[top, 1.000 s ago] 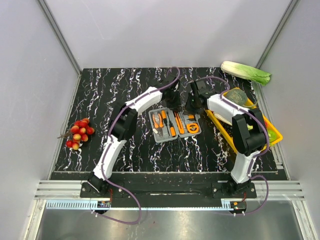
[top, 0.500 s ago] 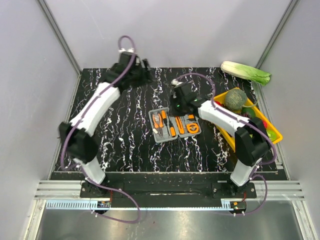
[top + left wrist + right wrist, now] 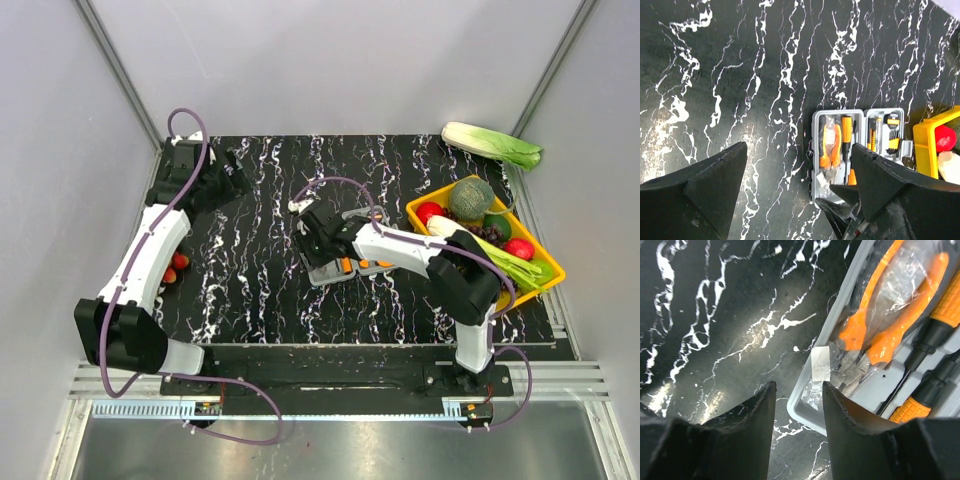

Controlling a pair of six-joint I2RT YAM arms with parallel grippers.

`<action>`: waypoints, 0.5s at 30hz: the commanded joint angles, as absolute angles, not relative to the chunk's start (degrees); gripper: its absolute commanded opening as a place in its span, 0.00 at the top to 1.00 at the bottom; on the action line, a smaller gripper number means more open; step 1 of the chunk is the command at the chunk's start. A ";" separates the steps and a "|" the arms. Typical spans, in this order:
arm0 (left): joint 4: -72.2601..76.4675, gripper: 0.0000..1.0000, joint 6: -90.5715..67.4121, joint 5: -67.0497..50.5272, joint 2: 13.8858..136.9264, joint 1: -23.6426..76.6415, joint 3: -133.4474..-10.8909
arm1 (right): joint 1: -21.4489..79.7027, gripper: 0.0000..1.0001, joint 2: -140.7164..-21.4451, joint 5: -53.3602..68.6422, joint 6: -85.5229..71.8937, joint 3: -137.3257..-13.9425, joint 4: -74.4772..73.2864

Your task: Pack the tool kit

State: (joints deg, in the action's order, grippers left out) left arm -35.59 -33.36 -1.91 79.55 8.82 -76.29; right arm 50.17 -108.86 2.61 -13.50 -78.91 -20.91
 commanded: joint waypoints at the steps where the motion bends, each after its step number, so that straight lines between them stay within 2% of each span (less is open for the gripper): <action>1: -33.92 0.12 -32.34 -6.67 76.90 7.65 -74.27 | 51.06 0.51 -110.39 1.75 -13.01 -80.60 -21.18; 7: -33.84 0.12 -32.52 -9.93 77.52 6.68 -72.16 | 52.29 0.50 -112.50 1.50 -13.89 -78.93 -21.09; 15: -33.58 0.13 -32.61 -11.95 78.84 5.80 -71.81 | 53.00 0.57 -114.35 1.58 -15.73 -78.75 -23.20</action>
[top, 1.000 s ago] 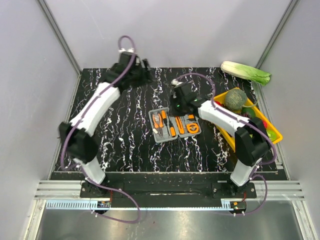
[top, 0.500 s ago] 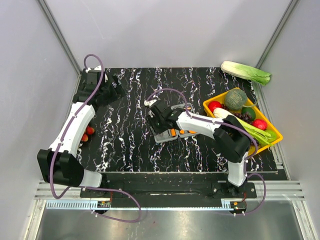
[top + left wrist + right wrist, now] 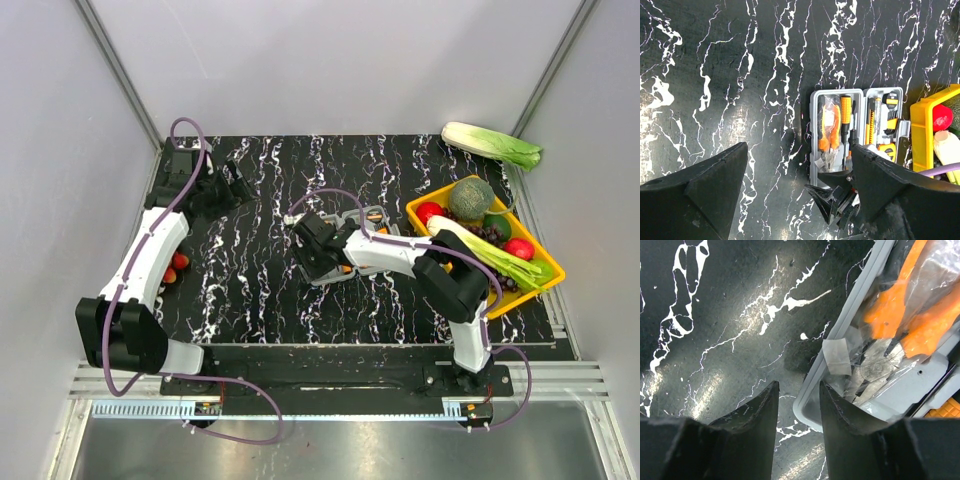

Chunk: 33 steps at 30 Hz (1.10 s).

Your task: Pack the tool kit

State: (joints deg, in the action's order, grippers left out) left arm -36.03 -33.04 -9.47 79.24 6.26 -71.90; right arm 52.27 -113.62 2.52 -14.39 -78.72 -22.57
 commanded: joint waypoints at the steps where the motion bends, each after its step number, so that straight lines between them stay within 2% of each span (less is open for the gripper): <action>1: -33.49 0.13 -32.52 -11.95 78.84 5.71 -71.55 | 53.09 0.56 -114.17 1.32 -15.91 -78.49 -23.29; 5: -33.22 0.13 -32.61 -12.65 79.45 5.71 -71.02 | 53.17 0.59 -114.96 1.32 -17.40 -78.40 -23.20; 8: -32.96 0.13 -32.78 -14.06 79.98 5.71 -70.75 | 53.17 0.65 -116.01 1.14 -18.19 -79.01 -23.64; 10: -32.52 0.13 -32.61 -14.94 80.33 5.71 -70.32 | 53.09 0.74 -116.72 0.97 -18.63 -79.63 -23.82; 14: -30.59 0.13 -31.21 -19.32 81.73 5.71 -68.21 | 53.17 1.00 -117.16 0.26 -18.98 -81.38 -24.35; 20: -20.76 0.10 -30.94 -32.16 85.51 6.06 -59.60 | 53.00 1.00 -113.65 3.86 -17.23 -81.83 -20.49; 29: -14.61 0.08 -31.99 -28.04 86.22 11.33 -52.83 | 52.82 1.00 -111.71 9.04 -20.65 -85.60 -18.02; 33: -10.90 0.07 -34.10 -26.47 89.03 13.88 -53.52 | 52.38 1.00 -111.62 12.82 -22.06 -88.15 -17.76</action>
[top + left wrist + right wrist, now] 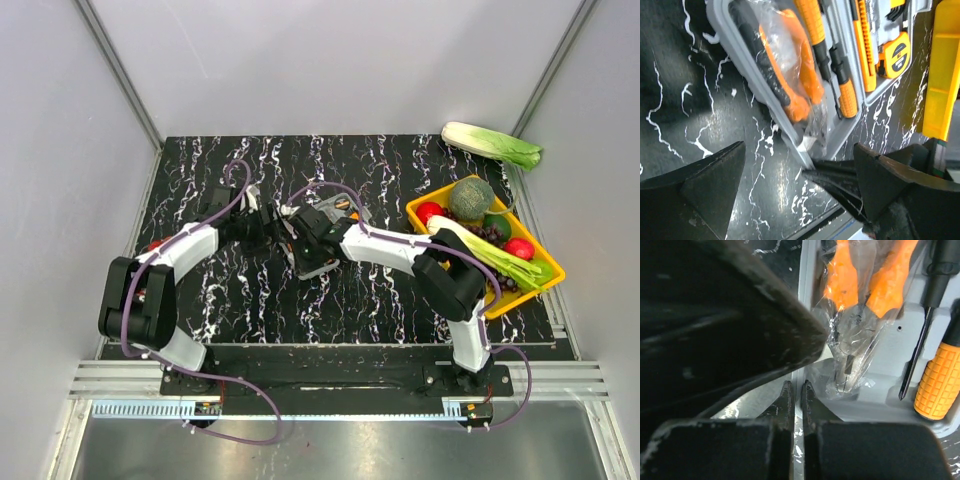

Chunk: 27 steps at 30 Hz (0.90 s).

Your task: Pack the tool kit

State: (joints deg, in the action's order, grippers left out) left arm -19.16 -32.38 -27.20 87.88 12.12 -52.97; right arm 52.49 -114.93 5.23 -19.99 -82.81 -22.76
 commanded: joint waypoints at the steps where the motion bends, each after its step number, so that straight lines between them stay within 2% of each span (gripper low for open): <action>1: -10.81 0.07 -34.36 -24.71 89.82 14.41 -54.05 | 52.21 1.00 -111.36 13.96 -22.58 -88.76 -17.84; 9: -13.53 0.09 -37.79 -17.50 94.22 15.64 -57.65 | 51.07 1.00 -111.62 16.79 -26.72 -90.70 -16.96; 12: -13.27 0.19 -39.11 -17.05 95.44 15.56 -58.53 | 50.89 1.00 -111.62 17.58 -27.51 -90.62 -16.44; 16: -13.45 0.45 -40.25 -17.75 96.85 15.56 -60.64 | 50.80 1.00 -111.27 16.70 -28.12 -90.44 -16.52; 20: -14.32 0.59 -39.90 -18.19 97.47 15.56 -62.13 | 50.54 0.99 -111.18 14.51 -28.21 -90.70 -18.11; 23: -15.82 0.65 -38.68 -18.28 98.43 15.56 -63.37 | 50.36 0.90 -110.66 13.28 -28.30 -90.27 -18.19; 25: -17.13 0.67 -37.19 -18.46 99.14 15.56 -64.42 | 50.10 0.74 -110.57 11.96 -28.39 -90.26 -18.72; 27: -19.15 0.69 -35.60 -17.93 100.10 15.56 -65.91 | 49.57 0.63 -110.39 10.82 -28.48 -90.00 -19.07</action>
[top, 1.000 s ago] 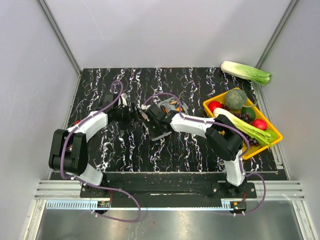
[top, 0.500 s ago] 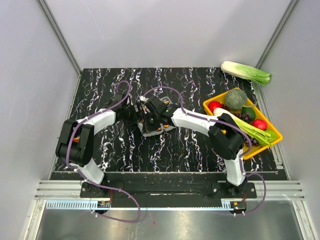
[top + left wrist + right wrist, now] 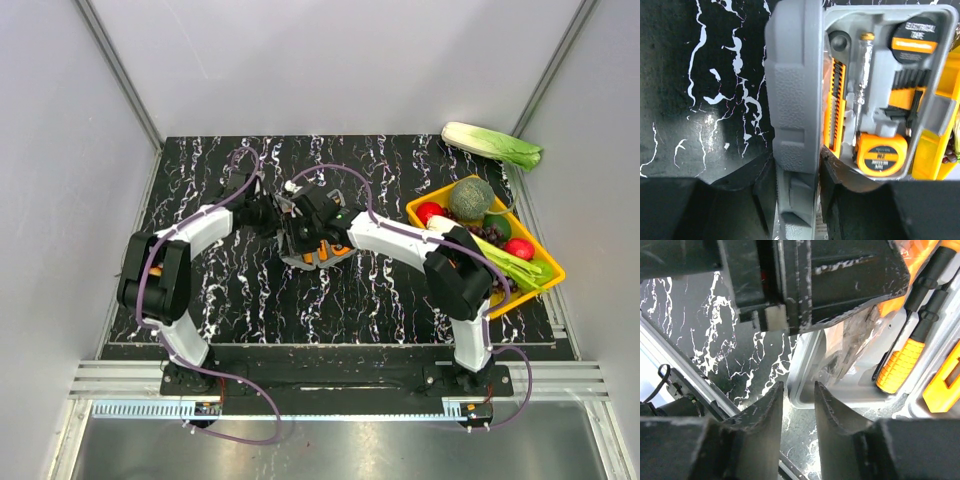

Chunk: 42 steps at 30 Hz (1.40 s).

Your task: Pack the tool kit

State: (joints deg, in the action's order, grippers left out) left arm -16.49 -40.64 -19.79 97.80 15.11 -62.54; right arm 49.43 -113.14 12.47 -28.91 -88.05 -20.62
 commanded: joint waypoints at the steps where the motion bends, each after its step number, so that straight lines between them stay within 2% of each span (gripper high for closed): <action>1: -20.47 0.70 -34.99 -17.41 100.63 15.47 -66.79 | 49.31 0.59 -110.13 10.46 -28.65 -89.74 -19.16; 6: -23.55 0.70 -32.26 -17.49 101.95 15.29 -70.04 | 47.29 0.44 -109.07 9.32 -29.53 -87.63 -19.69; 14: -24.70 0.70 -30.85 -20.39 101.51 15.21 -72.33 | 42.98 0.37 -103.37 7.74 -29.62 -82.36 -19.51; 23: -29.17 0.73 -26.99 -20.83 101.08 15.12 -76.72 | 34.73 0.37 -98.88 -1.74 -31.20 -76.38 -22.49; 27: -31.72 0.73 -24.53 -20.04 100.37 15.12 -78.66 | 30.68 0.42 -99.40 -6.68 -34.79 -73.84 -24.08; 33: -34.98 0.73 -21.89 -18.46 99.58 15.03 -80.24 | 29.09 0.48 -104.14 -4.22 -35.16 -71.98 -24.35; 38: -36.65 0.72 -21.53 -16.26 99.49 14.94 -81.38 | 29.00 0.48 -107.04 -2.11 -35.86 -72.16 -24.52; 42: -37.70 0.67 -20.92 -15.56 100.02 15.12 -82.53 | 29.09 0.48 -109.59 -0.18 -36.39 -72.95 -24.61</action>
